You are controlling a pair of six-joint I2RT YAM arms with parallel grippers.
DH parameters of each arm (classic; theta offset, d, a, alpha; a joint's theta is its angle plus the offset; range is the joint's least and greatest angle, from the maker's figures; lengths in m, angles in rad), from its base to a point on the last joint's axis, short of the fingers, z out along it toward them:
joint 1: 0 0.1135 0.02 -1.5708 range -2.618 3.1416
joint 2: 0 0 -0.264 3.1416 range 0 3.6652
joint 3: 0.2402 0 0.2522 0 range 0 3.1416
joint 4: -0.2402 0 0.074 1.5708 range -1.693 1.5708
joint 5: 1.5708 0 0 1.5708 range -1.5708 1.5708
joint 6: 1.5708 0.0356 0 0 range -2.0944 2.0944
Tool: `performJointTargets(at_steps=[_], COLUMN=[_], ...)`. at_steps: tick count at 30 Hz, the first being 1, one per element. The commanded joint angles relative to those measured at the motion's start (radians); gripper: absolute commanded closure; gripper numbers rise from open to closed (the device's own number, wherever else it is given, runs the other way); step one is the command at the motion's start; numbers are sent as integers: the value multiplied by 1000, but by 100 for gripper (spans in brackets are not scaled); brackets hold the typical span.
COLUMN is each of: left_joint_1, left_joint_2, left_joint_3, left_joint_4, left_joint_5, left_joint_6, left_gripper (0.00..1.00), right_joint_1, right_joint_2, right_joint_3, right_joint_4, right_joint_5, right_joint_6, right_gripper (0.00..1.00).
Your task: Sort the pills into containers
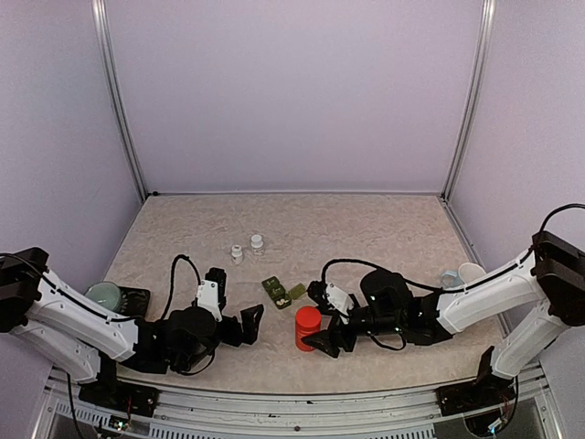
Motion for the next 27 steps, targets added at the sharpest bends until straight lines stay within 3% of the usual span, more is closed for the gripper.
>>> performJointTargets(at_steps=[1,22,27], left_joint_1=[3,2,5], left_joint_2=[-15,-30,-25], left_joint_3=[-11,-5,-15], left_joint_4=[-3,-18,18], left_joint_5=[-22,-18,23], left_joint_6=[2,11,52], left_gripper=[1,1,1], right_joint_1=[8,9,8], right_joint_2=[54,69,49], right_joint_3=[38,45,58], right_joint_4=[66,87,68], right_joint_5=[-17,-28,-34], right_joint_6=[-14,-12,-15], right_gripper=[16,50,51])
